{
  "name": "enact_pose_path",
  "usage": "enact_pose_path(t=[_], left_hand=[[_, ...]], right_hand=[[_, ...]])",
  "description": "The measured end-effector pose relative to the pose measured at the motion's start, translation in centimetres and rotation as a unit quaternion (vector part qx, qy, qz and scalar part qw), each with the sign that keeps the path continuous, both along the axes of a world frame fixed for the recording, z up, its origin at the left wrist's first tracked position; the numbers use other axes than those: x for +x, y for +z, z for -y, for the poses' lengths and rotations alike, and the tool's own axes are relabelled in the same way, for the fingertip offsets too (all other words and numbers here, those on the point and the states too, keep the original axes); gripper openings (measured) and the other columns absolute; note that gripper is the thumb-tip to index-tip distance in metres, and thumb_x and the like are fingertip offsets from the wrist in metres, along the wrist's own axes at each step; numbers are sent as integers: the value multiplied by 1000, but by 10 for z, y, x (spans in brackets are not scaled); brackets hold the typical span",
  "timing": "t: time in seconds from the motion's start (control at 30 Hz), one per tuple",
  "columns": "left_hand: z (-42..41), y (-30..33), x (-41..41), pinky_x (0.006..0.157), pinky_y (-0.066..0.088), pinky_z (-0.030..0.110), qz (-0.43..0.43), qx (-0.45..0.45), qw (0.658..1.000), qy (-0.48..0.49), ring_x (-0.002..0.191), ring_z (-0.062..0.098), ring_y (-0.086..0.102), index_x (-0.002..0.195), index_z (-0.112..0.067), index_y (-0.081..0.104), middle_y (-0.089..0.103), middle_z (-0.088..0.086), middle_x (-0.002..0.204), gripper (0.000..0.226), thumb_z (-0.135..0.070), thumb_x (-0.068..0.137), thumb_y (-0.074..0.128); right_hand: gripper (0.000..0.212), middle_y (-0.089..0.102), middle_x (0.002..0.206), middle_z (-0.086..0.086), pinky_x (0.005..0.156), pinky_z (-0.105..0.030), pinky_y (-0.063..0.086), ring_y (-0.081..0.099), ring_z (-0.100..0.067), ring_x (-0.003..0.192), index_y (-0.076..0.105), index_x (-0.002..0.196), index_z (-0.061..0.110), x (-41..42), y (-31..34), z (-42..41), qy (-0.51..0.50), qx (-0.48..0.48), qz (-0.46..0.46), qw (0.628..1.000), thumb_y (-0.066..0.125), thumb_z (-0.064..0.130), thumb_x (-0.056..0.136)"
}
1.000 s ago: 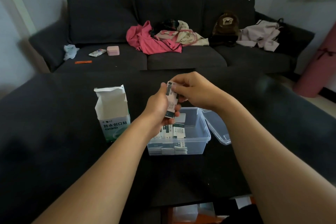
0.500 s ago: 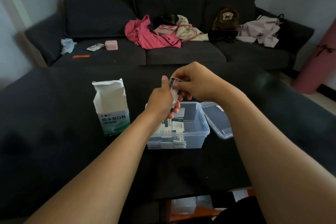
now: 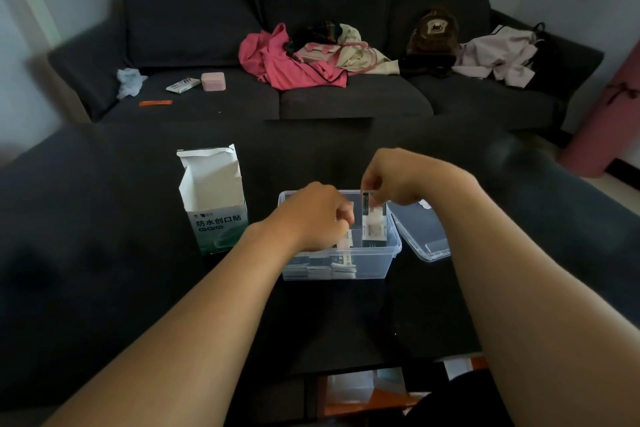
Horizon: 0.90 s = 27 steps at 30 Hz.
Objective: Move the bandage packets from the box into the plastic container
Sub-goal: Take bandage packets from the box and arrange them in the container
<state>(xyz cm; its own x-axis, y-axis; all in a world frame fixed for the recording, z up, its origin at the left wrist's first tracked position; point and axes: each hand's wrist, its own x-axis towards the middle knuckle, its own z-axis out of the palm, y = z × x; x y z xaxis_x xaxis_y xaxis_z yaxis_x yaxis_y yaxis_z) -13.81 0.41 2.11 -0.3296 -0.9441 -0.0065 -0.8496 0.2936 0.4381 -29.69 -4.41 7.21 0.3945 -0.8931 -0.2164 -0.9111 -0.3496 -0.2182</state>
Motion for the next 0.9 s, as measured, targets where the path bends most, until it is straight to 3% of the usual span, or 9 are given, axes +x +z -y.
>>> enact_pose_path(t=[0.07, 0.33, 0.5, 0.63, 0.9], left_hand=[[-1, 2, -1, 73, 40, 15, 12, 25, 1000, -4, 96, 5, 59, 116, -21, 76, 70, -8, 119, 33, -10, 97, 53], [5, -2, 0, 96, 55, 36, 45, 95, 994, 23, 102, 15, 67, 107, -26, 78, 73, -4, 115, 28, -15, 96, 56], [7, -5, 2, 92, 58, 44, 58, 101, 993, 31, 98, 19, 70, 100, -26, 79, 76, -1, 109, 27, -18, 94, 55], [7, -7, 2, 88, 59, 49, 75, 102, 991, 31, 99, 26, 71, 99, -23, 79, 76, 4, 111, 27, -21, 93, 52], [6, -5, 0, 90, 59, 46, 73, 105, 991, 31, 97, 20, 70, 99, -27, 78, 75, -2, 109, 25, -24, 96, 54]], right_hand=[[22, 65, 105, 2, 96, -35, 50, 61, -17, 101, 70, 111, 16, 4, -9, 3, -11, 7, -22, 1000, 71, 13, 90], [23, 67, 107, -4, 99, -42, 53, 64, -23, 102, 62, 91, 21, 19, -29, 8, -18, -3, -82, 997, 80, 12, 81], [44, 63, 107, -5, 95, -41, 54, 63, -25, 99, 63, 118, 13, 27, -34, 3, -15, -44, -108, 993, 83, 14, 79], [46, 57, 97, -3, 90, -38, 54, 60, -23, 94, 58, 120, 12, 33, -34, -2, -10, -45, -119, 992, 82, 13, 80], [41, 54, 86, -1, 90, -42, 56, 63, -23, 92, 59, 120, 11, 35, -41, -4, 1, -43, -138, 989, 77, 10, 83]])
